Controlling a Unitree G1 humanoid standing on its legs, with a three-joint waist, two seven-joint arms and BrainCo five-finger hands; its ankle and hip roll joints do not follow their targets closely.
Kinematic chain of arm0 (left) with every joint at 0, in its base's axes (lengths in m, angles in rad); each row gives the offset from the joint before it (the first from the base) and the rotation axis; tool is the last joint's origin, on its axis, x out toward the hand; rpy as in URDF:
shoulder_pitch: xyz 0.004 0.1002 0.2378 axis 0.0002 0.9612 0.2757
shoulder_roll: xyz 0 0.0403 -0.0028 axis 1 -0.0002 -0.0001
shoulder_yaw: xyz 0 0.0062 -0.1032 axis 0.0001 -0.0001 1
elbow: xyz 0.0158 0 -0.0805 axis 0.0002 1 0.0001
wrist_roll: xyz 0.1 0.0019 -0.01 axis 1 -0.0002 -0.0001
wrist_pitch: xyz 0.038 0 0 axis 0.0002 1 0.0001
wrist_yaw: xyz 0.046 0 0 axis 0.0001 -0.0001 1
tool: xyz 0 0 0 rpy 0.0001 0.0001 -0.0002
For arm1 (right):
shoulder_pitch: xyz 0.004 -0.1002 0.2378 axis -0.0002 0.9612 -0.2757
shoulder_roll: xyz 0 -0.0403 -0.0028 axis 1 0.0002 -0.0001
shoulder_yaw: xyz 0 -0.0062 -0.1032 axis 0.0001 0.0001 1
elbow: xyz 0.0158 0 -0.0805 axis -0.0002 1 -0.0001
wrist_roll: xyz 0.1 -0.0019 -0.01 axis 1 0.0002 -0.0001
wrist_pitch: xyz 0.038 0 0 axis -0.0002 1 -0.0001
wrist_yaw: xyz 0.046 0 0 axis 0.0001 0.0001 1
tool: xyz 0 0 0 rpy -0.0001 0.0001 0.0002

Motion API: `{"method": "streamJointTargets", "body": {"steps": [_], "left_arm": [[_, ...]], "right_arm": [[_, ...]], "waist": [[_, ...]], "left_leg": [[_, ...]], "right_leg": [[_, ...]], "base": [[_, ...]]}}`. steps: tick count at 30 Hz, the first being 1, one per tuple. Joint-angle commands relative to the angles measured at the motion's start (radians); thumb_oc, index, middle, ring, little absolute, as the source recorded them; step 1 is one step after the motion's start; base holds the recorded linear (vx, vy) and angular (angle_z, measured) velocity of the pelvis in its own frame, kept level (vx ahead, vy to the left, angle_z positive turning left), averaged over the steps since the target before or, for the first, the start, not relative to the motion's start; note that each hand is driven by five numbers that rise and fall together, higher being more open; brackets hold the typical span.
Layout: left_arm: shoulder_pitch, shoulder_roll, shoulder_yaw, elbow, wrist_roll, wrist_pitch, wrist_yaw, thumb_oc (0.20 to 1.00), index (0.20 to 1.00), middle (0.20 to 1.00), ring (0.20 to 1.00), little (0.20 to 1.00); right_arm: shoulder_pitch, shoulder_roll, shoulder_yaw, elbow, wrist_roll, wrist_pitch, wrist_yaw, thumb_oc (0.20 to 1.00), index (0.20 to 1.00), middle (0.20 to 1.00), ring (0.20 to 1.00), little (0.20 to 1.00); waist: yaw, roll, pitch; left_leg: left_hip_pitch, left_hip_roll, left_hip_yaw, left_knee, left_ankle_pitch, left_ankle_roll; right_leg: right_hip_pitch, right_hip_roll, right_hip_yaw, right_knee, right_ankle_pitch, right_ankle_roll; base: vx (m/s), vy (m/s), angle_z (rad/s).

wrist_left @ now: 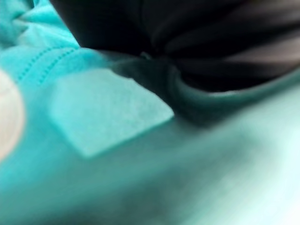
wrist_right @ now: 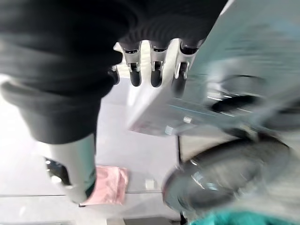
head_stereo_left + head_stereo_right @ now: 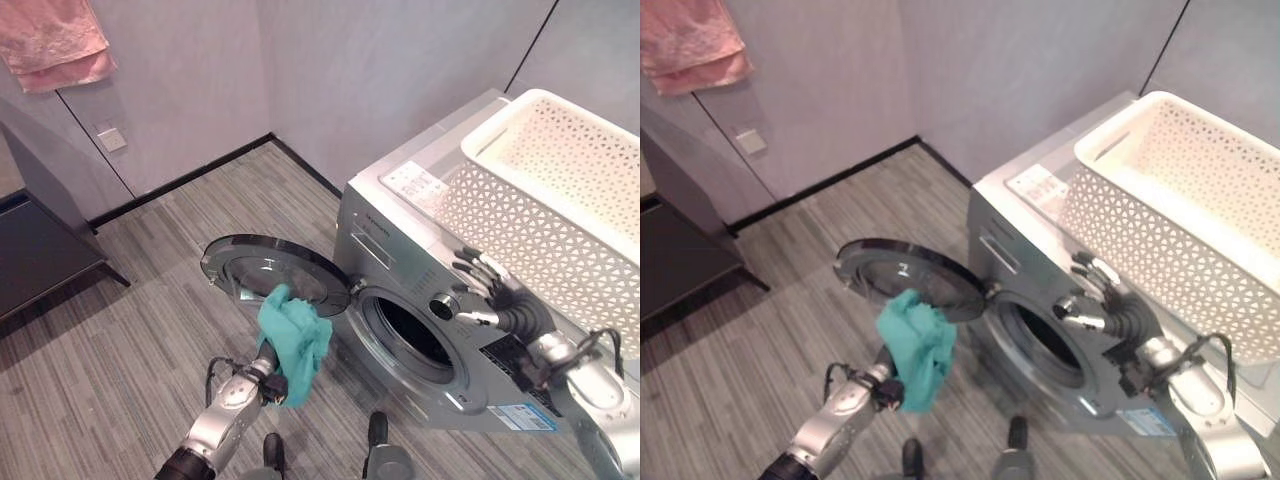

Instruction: Grab the laundry basket,head to the washer,open it,put in the laundry and shut it.

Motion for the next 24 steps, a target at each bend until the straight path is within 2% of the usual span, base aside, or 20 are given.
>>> {"method": "streamJointTargets", "body": {"steps": [1, 2, 3, 4, 6, 7, 8, 9, 12, 14, 15, 20, 21, 24], "left_arm": [[-0.019, -0.001, 0.077, -0.021, 0.043, -0.088, -0.046, 0.200, 0.200, 0.200, 0.200, 0.200], [-0.006, -0.006, 0.091, -0.005, 0.039, -0.089, -0.047, 0.200, 0.200, 0.200, 0.200, 0.200], [-0.006, -0.006, 0.091, -0.004, 0.039, -0.089, -0.047, 0.200, 0.200, 0.200, 0.200, 0.200], [0.010, -0.013, 0.120, 0.041, 0.039, -0.093, -0.038, 0.200, 0.200, 0.200, 0.200, 0.200], [0.019, -0.023, 0.156, 0.099, 0.054, -0.093, -0.025, 0.200, 0.200, 0.200, 0.200, 0.200], [0.019, -0.023, 0.156, 0.099, 0.054, -0.093, -0.025, 0.200, 0.200, 0.200, 0.200, 0.200], [0.031, -0.029, 0.187, 0.126, 0.062, -0.098, -0.011, 0.200, 0.200, 0.200, 0.200, 0.200], [0.036, -0.030, 0.202, 0.131, 0.076, -0.103, -0.005, 0.200, 0.200, 0.200, 0.200, 0.200], [0.047, -0.036, 0.221, 0.139, 0.103, -0.107, 0.011, 0.200, 0.200, 0.200, 0.200, 0.200], [0.037, -0.041, 0.231, 0.140, 0.111, -0.108, 0.010, 0.200, 0.200, 0.200, 0.200, 0.200], [0.035, -0.042, 0.231, 0.130, 0.118, -0.109, 0.000, 0.200, 0.200, 0.200, 0.200, 0.200], [0.030, -0.040, 0.213, 0.111, 0.128, -0.111, -0.026, 0.200, 0.200, 0.200, 0.200, 0.200], [0.020, -0.042, 0.184, 0.114, 0.124, -0.111, -0.033, 0.200, 0.200, 0.200, 0.200, 0.200], [0.002, -0.052, 0.141, 0.142, 0.114, -0.107, -0.043, 0.200, 0.200, 0.200, 0.200, 0.200]], "right_arm": [[0.014, 0.120, -0.076, 0.198, 0.135, 0.011, 0.036, 1.000, 1.000, 1.000, 1.000, 1.000], [0.024, 0.166, -0.106, 0.283, 0.141, -0.002, 0.010, 1.000, 1.000, 1.000, 1.000, 1.000], [0.023, 0.166, -0.106, 0.284, 0.141, -0.002, 0.011, 1.000, 1.000, 1.000, 1.000, 1.000], [0.021, 0.225, -0.163, 0.432, 0.170, -0.024, -0.030, 1.000, 1.000, 1.000, 1.000, 1.000], [0.028, 0.277, -0.268, 0.612, 0.182, -0.050, -0.096, 1.000, 1.000, 1.000, 1.000, 1.000], [0.028, 0.277, -0.268, 0.612, 0.182, -0.050, -0.096, 1.000, 1.000, 1.000, 1.000, 1.000], [0.024, 0.308, -0.336, 0.777, 0.193, -0.070, -0.146, 1.000, 1.000, 1.000, 1.000, 1.000], [0.027, 0.328, -0.374, 0.832, 0.199, -0.077, -0.168, 1.000, 1.000, 1.000, 1.000, 1.000], [0.034, 0.348, -0.403, 1.031, 0.223, -0.073, -0.188, 1.000, 1.000, 1.000, 1.000, 1.000], [0.019, 0.349, -0.358, 1.173, 0.182, -0.032, -0.168, 1.000, 1.000, 1.000, 1.000, 1.000], [0.022, 0.359, -0.301, 1.263, 0.120, 0.014, -0.125, 1.000, 1.000, 1.000, 1.000, 1.000], [-0.016, 0.369, -0.206, 1.385, 0.014, 0.048, -0.092, 1.000, 1.000, 1.000, 1.000, 1.000], [-0.068, 0.383, -0.144, 1.406, -0.026, 0.050, -0.104, 1.000, 1.000, 1.000, 1.000, 1.000], [-0.130, 0.401, -0.066, 1.418, -0.069, 0.057, -0.112, 1.000, 1.000, 1.000, 1.000, 1.000]], "waist": [[-0.020, -0.042, -0.035], [-0.029, -0.048, -0.038], [-0.029, -0.049, -0.040], [-0.046, -0.060, -0.046], [-0.070, -0.072, -0.051], [-0.070, -0.072, -0.052], [-0.089, -0.078, -0.055], [-0.100, -0.080, -0.058], [-0.116, -0.077, -0.057], [-0.115, -0.072, -0.052], [-0.110, -0.064, -0.042], [-0.093, -0.036, -0.021], [-0.075, -0.013, -0.007], [-0.056, 0.014, 0.005]], "left_leg": [[-0.001, 0.055, 0.066, 0.007, -0.105, -0.024], [0.001, 0.056, 0.070, 0.007, -0.108, -0.023], [-0.002, 0.055, 0.071, 0.007, -0.106, -0.023], [0.003, 0.057, 0.079, 0.007, -0.111, -0.022], [0.015, 0.062, 0.097, 0.007, -0.122, -0.019], [0.014, 0.062, 0.097, 0.007, -0.122, -0.019], [0.030, 0.066, 0.114, 0.007, -0.134, -0.016], [0.033, 0.065, 0.127, 0.007, -0.136, -0.012], [0.053, 0.064, 0.148, 0.007, -0.149, -0.009], [0.051, 0.059, 0.153, 0.007, -0.143, -0.010], [0.047, 0.056, 0.148, 0.007, -0.138, -0.013], [0.034, 0.047, 0.137, 0.007, -0.130, -0.018], [0.024, 0.042, 0.131, 0.007, -0.125, -0.017], [0.012, 0.035, 0.128, 0.007, -0.118, -0.016]], "right_leg": [[-0.092, 0.001, 0.091, 0.094, -0.055, 0.009], [-0.091, 0.003, 0.094, 0.092, -0.053, 0.010], [-0.094, 0.003, 0.095, 0.090, -0.050, 0.010], [-0.095, 0.008, 0.104, 0.086, -0.045, 0.013], [-0.097, 0.018, 0.123, 0.084, -0.041, 0.017], [-0.098, 0.017, 0.123, 0.084, -0.040, 0.017], [-0.098, 0.028, 0.144, 0.082, -0.037, 0.020], [-0.105, 0.033, 0.158, 0.078, -0.029, 0.023], [-0.101, 0.040, 0.186, 0.071, -0.028, 0.025], [-0.105, 0.040, 0.195, 0.064, -0.025, 0.022], [-0.104, 0.039, 0.195, 0.061, -0.025, 0.018], [-0.103, 0.033, 0.184, 0.053, -0.027, 0.013], [-0.106, 0.027, 0.181, 0.052, -0.026, 0.013], [-0.110, 0.020, 0.181, 0.048, -0.025, 0.012]], "base": [[0.00, 0.000, 0.00], [0.02, 0.014, -0.09], [0.00, 0.020, -0.14], [0.00, 0.013, -0.15], [0.01, 0.021, -0.17], [0.00, 0.016, -0.27], [0.00, 0.009, -0.29], [0.00, 0.021, -0.26], [0.00, 0.036, -0.49], [-0.03, 0.031, -0.31], [-0.02, 0.016, -0.27], [-0.01, 0.001, -0.04], [-0.03, 0.002, 0.02], [0.00, -0.010, 0.02]]}}
